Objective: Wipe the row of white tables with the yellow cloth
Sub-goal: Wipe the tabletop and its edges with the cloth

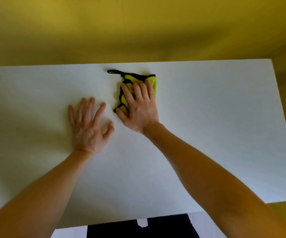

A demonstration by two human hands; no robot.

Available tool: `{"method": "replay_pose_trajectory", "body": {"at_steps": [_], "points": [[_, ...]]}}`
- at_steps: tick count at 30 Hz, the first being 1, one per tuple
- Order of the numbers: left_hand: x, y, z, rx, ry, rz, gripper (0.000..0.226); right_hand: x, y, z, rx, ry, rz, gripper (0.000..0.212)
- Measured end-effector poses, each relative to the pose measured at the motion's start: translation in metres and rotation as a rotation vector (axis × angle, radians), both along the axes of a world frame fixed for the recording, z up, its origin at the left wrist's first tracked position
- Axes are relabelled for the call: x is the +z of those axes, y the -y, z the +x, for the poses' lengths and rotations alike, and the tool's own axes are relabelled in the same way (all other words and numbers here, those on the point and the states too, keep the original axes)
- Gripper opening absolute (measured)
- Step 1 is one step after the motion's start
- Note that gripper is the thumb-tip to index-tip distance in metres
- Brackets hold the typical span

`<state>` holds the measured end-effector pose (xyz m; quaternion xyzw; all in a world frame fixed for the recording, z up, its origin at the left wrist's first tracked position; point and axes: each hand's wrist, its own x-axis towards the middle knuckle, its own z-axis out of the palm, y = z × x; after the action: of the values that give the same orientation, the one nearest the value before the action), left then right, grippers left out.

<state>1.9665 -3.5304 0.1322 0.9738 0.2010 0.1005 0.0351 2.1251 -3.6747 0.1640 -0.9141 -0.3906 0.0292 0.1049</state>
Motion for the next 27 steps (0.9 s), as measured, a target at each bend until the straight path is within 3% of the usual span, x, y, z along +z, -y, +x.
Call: {"method": "replay_pose_trajectory", "body": {"at_steps": [4,9,12,14,16,20,22,25,27], "points": [[-0.001,0.000,0.000,-0.003,-0.003,0.017,0.064,-0.005,0.038,0.030,0.087,0.008,0.069,0.080],[0.002,0.002,-0.002,-0.031,-0.053,0.074,0.067,-0.004,0.155,0.123,-0.285,0.010,0.056,0.073],[0.010,0.005,-0.003,-0.012,-0.113,0.088,0.070,-0.009,0.139,0.102,-0.429,0.001,0.090,0.077],[0.020,0.015,-0.009,-0.067,-0.076,0.076,0.069,-0.012,0.095,0.048,-0.335,0.000,0.141,0.080],[0.029,0.039,-0.016,-0.149,-0.027,0.040,0.065,-0.004,0.061,-0.003,-0.090,-0.063,0.106,0.084],[0.025,0.102,-0.035,-0.226,-0.050,-0.054,0.065,0.004,0.092,0.022,0.105,-0.034,0.077,0.087],[0.017,0.110,-0.041,-0.218,-0.051,-0.059,0.065,-0.002,0.143,0.063,-0.012,-0.007,0.094,0.083],[0.013,0.109,-0.044,-0.227,0.002,-0.062,0.062,-0.001,0.227,0.116,-0.388,-0.017,0.130,0.074],[0.012,0.109,-0.042,-0.229,0.028,-0.072,0.059,-0.002,0.234,0.117,-0.530,-0.026,0.125,0.071]]}}
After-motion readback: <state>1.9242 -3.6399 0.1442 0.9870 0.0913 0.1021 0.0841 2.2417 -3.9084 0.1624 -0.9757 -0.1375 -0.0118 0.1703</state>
